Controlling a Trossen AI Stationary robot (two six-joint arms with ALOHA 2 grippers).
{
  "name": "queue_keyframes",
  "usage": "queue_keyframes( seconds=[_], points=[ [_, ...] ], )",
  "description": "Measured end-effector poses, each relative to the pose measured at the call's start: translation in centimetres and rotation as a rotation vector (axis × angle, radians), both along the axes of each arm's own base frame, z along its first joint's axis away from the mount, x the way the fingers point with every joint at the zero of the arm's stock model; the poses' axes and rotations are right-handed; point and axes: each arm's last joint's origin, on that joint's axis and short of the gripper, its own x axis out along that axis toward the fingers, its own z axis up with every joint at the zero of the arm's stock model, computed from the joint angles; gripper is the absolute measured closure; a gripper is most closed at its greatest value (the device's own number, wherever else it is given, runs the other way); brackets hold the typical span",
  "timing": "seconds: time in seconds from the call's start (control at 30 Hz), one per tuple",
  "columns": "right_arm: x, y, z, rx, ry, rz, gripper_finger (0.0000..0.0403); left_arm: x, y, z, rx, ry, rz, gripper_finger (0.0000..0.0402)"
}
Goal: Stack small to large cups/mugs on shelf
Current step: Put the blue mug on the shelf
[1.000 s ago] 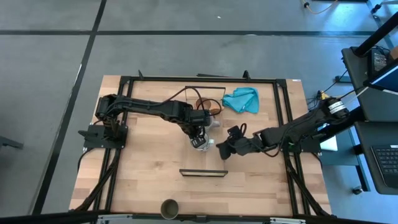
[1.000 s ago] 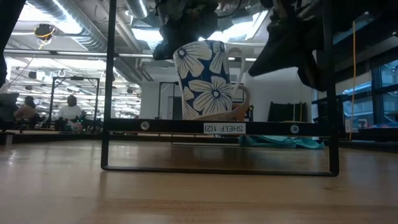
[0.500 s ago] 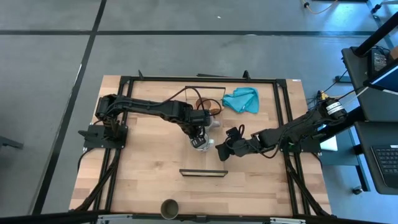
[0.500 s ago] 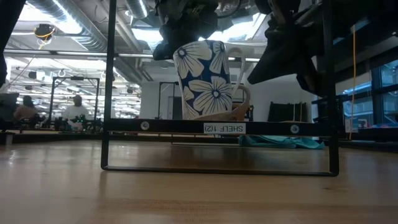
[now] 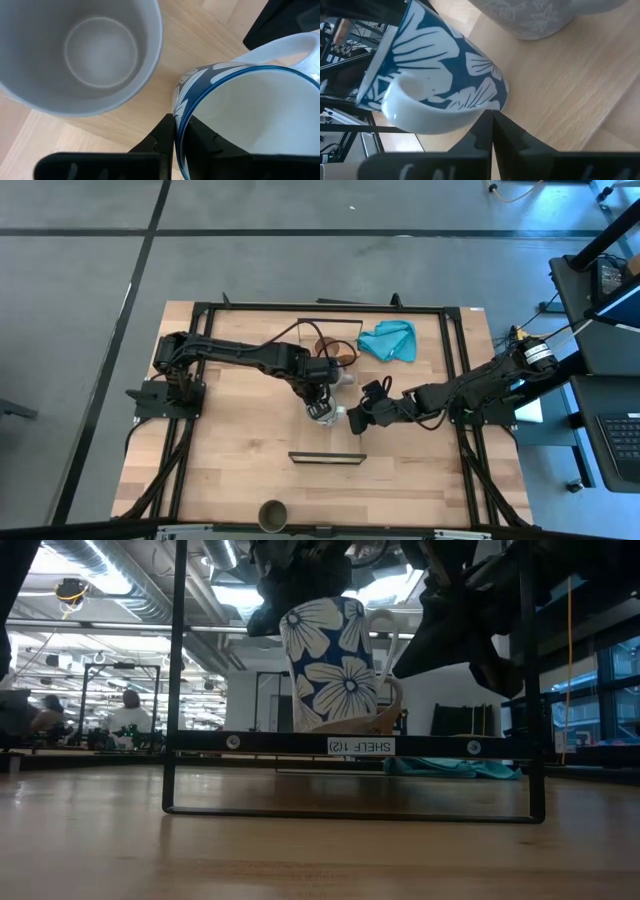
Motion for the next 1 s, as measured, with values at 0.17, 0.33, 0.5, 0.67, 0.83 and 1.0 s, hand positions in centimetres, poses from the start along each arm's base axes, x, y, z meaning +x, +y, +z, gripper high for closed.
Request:
queue_keyframes(
  seconds=[0.17,0.33,0.5,0.67,0.83,1.0],
  points=[
    [0.00,0.00,0.00,-0.001,0.000,0.002,0.0391,0.12,0.00,0.05,0.000,-0.013,0.000,0.0376],
    [0.00,0.00,0.00,-0.001,0.000,0.002,0.0391,0.16,0.02,0.07,0.003,-0.018,0.001,0.0376],
    [0.00,0.00,0.00,-0.001,0.001,0.002,0.0391,0.16,0.02,0.07,0.003,-0.018,0.001,0.0370],
    [-0.01,0.00,-0.01,-0.002,0.002,0.002,0.0391,0.14,0.02,0.06,0.002,-0.015,0.002,0.0348],
    [-0.01,0.00,-0.01,-0.001,0.002,0.002,0.0391,0.18,0.04,0.12,0.002,-0.020,0.003,0.0336],
    [-0.01,0.00,-0.01,-0.001,0.002,0.002,0.0391,0.17,0.04,0.12,0.001,-0.019,0.007,0.0338]
  ],
)
